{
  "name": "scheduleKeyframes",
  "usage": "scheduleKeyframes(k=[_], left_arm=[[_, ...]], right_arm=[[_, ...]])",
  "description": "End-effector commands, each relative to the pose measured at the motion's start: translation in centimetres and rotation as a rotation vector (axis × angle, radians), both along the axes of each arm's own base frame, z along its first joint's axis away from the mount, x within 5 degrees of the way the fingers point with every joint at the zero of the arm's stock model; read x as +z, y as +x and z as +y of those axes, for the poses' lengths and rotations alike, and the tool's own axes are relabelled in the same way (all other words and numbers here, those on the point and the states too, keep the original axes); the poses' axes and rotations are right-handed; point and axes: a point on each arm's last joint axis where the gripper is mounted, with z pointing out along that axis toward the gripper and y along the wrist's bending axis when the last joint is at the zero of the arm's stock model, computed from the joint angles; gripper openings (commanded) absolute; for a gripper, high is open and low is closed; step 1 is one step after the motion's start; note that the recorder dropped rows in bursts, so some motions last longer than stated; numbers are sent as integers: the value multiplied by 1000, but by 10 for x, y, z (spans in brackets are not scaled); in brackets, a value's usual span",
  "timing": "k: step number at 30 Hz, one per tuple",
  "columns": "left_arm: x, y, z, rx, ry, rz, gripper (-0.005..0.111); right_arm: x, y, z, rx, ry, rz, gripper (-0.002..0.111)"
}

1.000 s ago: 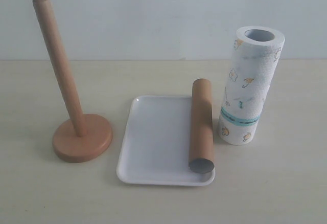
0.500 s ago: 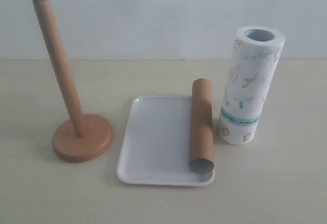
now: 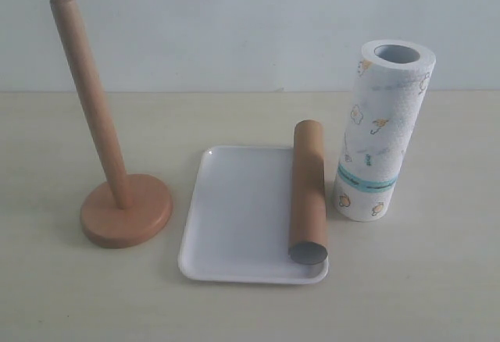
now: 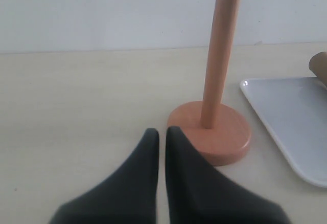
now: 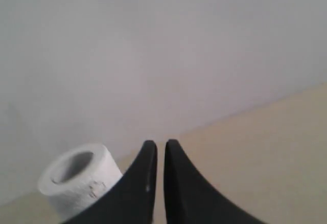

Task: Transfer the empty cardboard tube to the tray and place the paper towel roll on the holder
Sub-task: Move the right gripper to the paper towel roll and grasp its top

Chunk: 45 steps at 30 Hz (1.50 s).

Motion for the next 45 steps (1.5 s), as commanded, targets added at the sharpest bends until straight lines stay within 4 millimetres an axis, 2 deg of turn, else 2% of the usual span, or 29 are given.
scheduleKeyframes(k=[1, 8, 12, 15, 18, 21, 27, 33, 35, 37, 39, 41, 42, 45], left_arm=[[-1, 0, 0, 3, -3, 1, 4], [-1, 0, 0, 3, -3, 1, 4], [-1, 0, 0, 3, -3, 1, 4], [-1, 0, 0, 3, -3, 1, 4], [-1, 0, 0, 3, -3, 1, 4], [-1, 0, 0, 3, -3, 1, 4], [-1, 0, 0, 2, 1, 1, 4], [-1, 0, 0, 2, 1, 1, 4], [-1, 0, 0, 2, 1, 1, 4], [-1, 0, 0, 2, 1, 1, 4], [-1, 0, 0, 2, 1, 1, 4], [-1, 0, 0, 2, 1, 1, 4], [-1, 0, 0, 2, 1, 1, 4], [-1, 0, 0, 2, 1, 1, 4]], right_arm=[[-25, 19, 7, 54, -107, 178, 5], [-55, 44, 51, 338, -291, 253, 5], [-66, 49, 73, 475, -337, 162, 5], [-73, 44, 76, 504, -281, 42, 5], [-80, 36, 72, 474, -300, -49, 5], [-91, 30, 63, 406, -307, -34, 5], [-87, 29, 63, 398, -323, -106, 5], [-87, 28, 63, 403, -290, -103, 5], [-87, 28, 63, 403, -290, -103, 16], [-89, 28, 63, 403, -292, -83, 42], [-92, 28, 63, 406, -304, -54, 76], [-91, 28, 63, 408, -361, -71, 98], [-90, 28, 63, 406, -379, -89, 104], [-84, 29, 63, 396, -367, -158, 105]])
